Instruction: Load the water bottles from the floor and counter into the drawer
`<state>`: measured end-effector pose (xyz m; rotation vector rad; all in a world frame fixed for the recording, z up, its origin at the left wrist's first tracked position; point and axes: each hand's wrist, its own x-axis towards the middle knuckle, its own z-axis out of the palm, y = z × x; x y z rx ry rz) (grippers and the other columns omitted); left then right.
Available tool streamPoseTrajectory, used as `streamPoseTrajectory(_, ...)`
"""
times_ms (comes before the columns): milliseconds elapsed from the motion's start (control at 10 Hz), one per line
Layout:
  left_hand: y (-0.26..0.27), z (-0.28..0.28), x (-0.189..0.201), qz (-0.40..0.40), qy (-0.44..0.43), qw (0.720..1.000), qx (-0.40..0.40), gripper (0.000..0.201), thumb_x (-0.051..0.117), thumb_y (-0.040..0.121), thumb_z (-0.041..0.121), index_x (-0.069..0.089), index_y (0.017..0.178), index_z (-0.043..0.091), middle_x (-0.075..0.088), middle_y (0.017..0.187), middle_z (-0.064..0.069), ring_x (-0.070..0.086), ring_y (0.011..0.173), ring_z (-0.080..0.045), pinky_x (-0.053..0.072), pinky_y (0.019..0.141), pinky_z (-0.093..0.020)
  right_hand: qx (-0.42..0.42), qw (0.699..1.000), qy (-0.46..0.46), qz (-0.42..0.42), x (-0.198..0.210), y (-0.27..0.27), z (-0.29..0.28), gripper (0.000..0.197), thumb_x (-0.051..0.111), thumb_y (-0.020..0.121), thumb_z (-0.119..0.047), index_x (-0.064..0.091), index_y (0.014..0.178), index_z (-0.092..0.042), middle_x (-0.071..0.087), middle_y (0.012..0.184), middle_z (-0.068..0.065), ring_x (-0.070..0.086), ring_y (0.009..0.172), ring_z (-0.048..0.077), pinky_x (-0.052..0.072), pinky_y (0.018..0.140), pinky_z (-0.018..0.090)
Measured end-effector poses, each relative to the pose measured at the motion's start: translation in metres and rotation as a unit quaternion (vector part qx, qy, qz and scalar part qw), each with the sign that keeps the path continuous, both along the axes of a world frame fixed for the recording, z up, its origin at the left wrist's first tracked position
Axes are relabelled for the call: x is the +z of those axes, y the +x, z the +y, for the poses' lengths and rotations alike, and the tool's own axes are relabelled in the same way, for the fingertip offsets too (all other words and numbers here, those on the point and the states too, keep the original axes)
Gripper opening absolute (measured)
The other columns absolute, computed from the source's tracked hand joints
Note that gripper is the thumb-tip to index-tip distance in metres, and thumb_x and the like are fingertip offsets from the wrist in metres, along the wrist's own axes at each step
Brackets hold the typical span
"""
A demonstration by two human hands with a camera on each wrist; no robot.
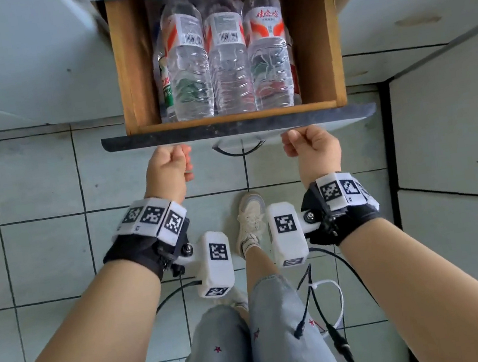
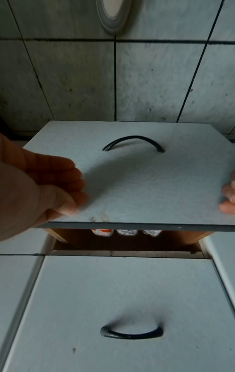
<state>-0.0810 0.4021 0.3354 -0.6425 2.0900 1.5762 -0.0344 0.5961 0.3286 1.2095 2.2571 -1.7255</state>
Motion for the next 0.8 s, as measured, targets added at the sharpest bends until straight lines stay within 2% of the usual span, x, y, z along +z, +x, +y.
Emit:
streamPoseTrajectory(100, -0.034, 0.009, 0.000, 0.006, -0.004, 1.000, -0.003, 0.033, 0.037, 0.093, 0.000, 0.046, 0.072, 0.024, 0.045, 0.073, 0.004, 0.044, 0.065, -0.007, 0.041, 0.056, -0.015, 0.002, 1.000, 0.005, 0.000, 0.001, -0.039, 0.005, 0.015, 0.049, 0.090, -0.013, 0.060, 0.080, -0.011, 0.058, 0.069, -0.001, 0.050, 0.063, 0.011, 0.045, 0.071, 0.027)
streamPoseTrajectory(200, -0.072, 0.017, 0.004, 0.034, -0.030, 0.999, -0.028, 0.024, 0.040, 0.091, 0.002, 0.050, 0.082, 0.021, 0.045, 0.077, 0.008, 0.045, 0.071, -0.008, 0.043, 0.061, -0.017, 0.027, 0.999, 0.026, -0.020, 0.002, -0.083, 0.012, 0.017, 0.044, 0.092, -0.018, 0.057, 0.082, -0.014, 0.059, 0.077, 0.001, 0.054, 0.076, 0.018, 0.049, 0.085, 0.038)
streamPoseTrajectory(300, -0.106, 0.025, 0.012, 0.058, -0.049, 0.996, -0.048, 0.026, 0.039, 0.092, 0.003, 0.053, 0.112, 0.010, 0.043, 0.080, 0.012, 0.046, 0.083, -0.014, 0.043, 0.064, -0.019, 0.074, 0.995, 0.048, -0.043, 0.007, -0.125, 0.021, 0.019, 0.039, 0.092, -0.019, 0.053, 0.080, -0.017, 0.058, 0.090, 0.003, 0.055, 0.087, 0.019, 0.049, 0.093, 0.045)
streamPoseTrajectory(400, -0.140, 0.031, 0.016, 0.064, -0.057, 0.994, -0.068, 0.037, 0.038, 0.089, -0.003, 0.047, 0.125, 0.003, 0.044, 0.083, 0.011, 0.046, 0.076, -0.007, 0.040, 0.060, -0.020, 0.128, 0.988, 0.070, -0.052, 0.010, -0.161, 0.031, 0.025, 0.037, 0.092, -0.014, 0.057, 0.077, -0.018, 0.055, 0.093, 0.003, 0.052, 0.086, 0.019, 0.048, 0.083, 0.037)
streamPoseTrajectory(500, -0.166, 0.036, 0.014, 0.059, -0.060, 0.994, -0.073, 0.039, 0.041, 0.087, -0.005, 0.047, 0.123, 0.005, 0.045, 0.105, 0.000, 0.044, 0.073, -0.003, 0.040, 0.058, -0.021, 0.158, 0.982, 0.082, -0.066, 0.008, -0.189, 0.038, 0.029, 0.039, 0.090, -0.010, 0.061, 0.108, -0.005, 0.054, 0.094, 0.004, 0.050, 0.085, 0.019, 0.040, 0.075, 0.026)
streamPoseTrajectory(600, -0.174, 0.037, 0.010, 0.048, -0.039, 0.997, -0.048, 0.032, 0.042, 0.084, -0.007, 0.044, 0.106, 0.016, 0.044, 0.104, 0.002, 0.046, 0.086, -0.012, 0.041, 0.059, -0.021, 0.158, 0.982, 0.067, -0.073, 0.003, -0.196, 0.040, 0.031, 0.041, 0.088, -0.006, 0.058, 0.114, -0.003, 0.053, 0.097, 0.003, 0.051, 0.075, 0.018, 0.040, 0.062, 0.021)
streamPoseTrajectory(700, -0.166, 0.035, 0.017, 0.018, -0.007, 0.998, -0.054, 0.039, 0.046, 0.084, -0.003, 0.047, 0.117, 0.018, 0.047, 0.104, 0.002, 0.047, 0.081, -0.009, 0.041, 0.058, -0.023, 0.158, 0.984, 0.059, -0.063, 0.009, -0.185, 0.032, 0.035, 0.049, 0.086, -0.009, 0.050, 0.121, -0.003, 0.046, 0.106, 0.000, 0.048, 0.077, 0.016, 0.035, 0.060, 0.013)
streamPoseTrajectory(800, -0.160, 0.029, 0.029, -0.013, 0.052, 0.999, -0.010, 0.026, 0.049, 0.086, 0.005, 0.054, 0.105, 0.021, 0.052, 0.092, 0.003, 0.054, 0.078, -0.010, 0.043, 0.057, -0.022, 0.134, 0.987, 0.047, -0.069, 0.017, -0.176, 0.026, 0.038, 0.051, 0.084, -0.011, 0.049, 0.122, -0.007, 0.047, 0.105, 0.001, 0.049, 0.088, 0.018, 0.041, 0.065, 0.018)
